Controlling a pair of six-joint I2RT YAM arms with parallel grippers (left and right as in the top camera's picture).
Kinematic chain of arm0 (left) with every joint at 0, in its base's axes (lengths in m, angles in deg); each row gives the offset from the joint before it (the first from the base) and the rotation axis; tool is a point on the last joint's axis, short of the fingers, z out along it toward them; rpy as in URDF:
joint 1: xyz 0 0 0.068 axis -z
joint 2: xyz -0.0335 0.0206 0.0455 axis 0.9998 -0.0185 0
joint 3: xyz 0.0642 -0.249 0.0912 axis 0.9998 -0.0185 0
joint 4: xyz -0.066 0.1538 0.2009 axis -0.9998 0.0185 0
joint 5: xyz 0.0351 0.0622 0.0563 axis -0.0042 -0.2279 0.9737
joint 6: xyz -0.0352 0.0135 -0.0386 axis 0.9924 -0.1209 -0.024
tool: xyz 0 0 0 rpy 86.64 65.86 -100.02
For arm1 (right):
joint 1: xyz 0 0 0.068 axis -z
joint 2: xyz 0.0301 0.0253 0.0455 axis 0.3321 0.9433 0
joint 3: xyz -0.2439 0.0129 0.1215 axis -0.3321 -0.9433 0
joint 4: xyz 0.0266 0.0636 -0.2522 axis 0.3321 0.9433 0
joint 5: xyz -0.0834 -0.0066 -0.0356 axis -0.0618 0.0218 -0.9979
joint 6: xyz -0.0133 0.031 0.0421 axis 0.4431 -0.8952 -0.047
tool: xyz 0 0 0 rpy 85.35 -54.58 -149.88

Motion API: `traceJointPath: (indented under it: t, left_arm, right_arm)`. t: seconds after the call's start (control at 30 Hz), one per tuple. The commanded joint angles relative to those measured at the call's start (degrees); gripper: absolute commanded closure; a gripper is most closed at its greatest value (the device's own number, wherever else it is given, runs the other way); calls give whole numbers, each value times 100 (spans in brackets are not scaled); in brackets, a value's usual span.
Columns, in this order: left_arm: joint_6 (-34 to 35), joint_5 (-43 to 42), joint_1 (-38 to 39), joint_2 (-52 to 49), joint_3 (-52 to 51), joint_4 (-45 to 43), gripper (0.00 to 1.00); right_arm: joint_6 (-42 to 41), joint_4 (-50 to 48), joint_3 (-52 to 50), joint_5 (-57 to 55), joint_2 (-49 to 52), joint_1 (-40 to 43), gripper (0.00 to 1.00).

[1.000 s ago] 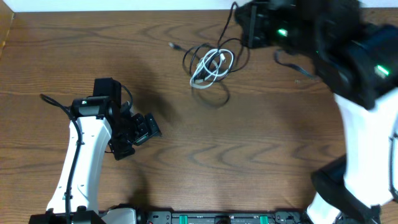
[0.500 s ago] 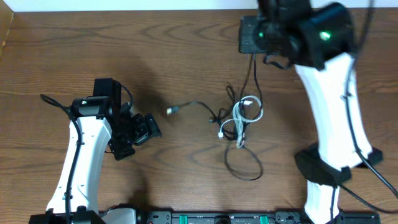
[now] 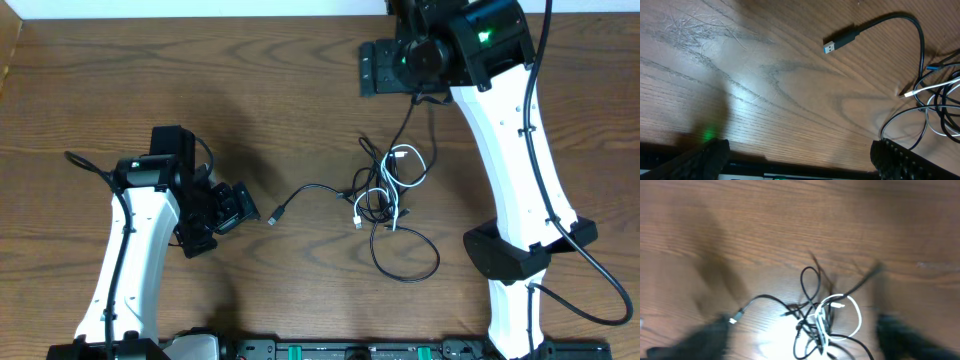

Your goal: Untangle cables

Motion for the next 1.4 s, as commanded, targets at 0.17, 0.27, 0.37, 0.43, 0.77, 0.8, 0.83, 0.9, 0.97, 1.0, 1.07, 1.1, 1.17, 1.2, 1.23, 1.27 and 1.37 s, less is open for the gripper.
traceJointPath:
  t: [0.17, 0.27, 0.37, 0.43, 0.77, 0.8, 0.83, 0.9, 0.97, 1.0, 1.07, 1.1, 1.17, 1.2, 1.23, 1.27, 1.37]
  left_arm:
    - [55, 33, -17, -9, -39, 33, 5]
    - [55, 33, -17, -9, -39, 31, 5]
    - [55, 33, -17, -9, -39, 31, 4]
    - [55, 33, -17, -9, -39, 31, 5]
    - [57, 33, -17, -9, -39, 4, 5]
    - [57, 33, -17, -9, -39, 9, 5]
    - [57, 33, -17, -9, -39, 11, 5]
    - [57, 33, -17, -9, -39, 11, 5]
    - [57, 33, -17, -9, -39, 7, 5]
    - [59, 33, -17, -9, -39, 4, 5]
    - [59, 31, -17, -9, -39, 7, 5]
    - [59, 31, -17, -9, -39, 7, 5]
    - [57, 31, -17, -9, -39, 15, 4]
    - [57, 31, -17, -9, -39, 35, 4]
    - [57, 31, -17, -9, -39, 59, 5]
    - [57, 33, -17, -9, -39, 85, 5]
    - [57, 33, -17, -9, -39, 98, 4]
  right_arm:
    - [702, 22, -402, -15, -13, -7, 1]
    - [944, 22, -706, -142, -13, -13, 1]
    - [896, 24, -946, -664, -13, 17, 1]
    - [890, 22, -916, -754, -55, 72, 1]
    - [-94, 22, -525, -4207, -855, 669, 1]
    - [-234, 22, -525, -4144, -916, 802, 1]
    - [-310, 20, -525, -3904, -962, 938, 1]
    - [-249, 20, -525, -2955, -1003, 1143, 1]
    - [179, 20, -527, -1705, -1016, 1279, 1]
    - [527, 17, -527, -933, -1005, 1340, 1]
    - [1318, 22, -531, 575, -975, 1397, 1]
    - [1591, 22, -566, 1123, -966, 1390, 1]
    - [1690, 22, -715, 1550, -964, 1342, 1]
    - [1692, 22, -826, 1523, -964, 1298, 1]
    - [1692, 22, -966, 1408, -964, 1252, 1]
    - [1687, 22, -1141, 1257, -964, 1196, 1]
    - [1611, 22, -1843, 876, -964, 1056, 1]
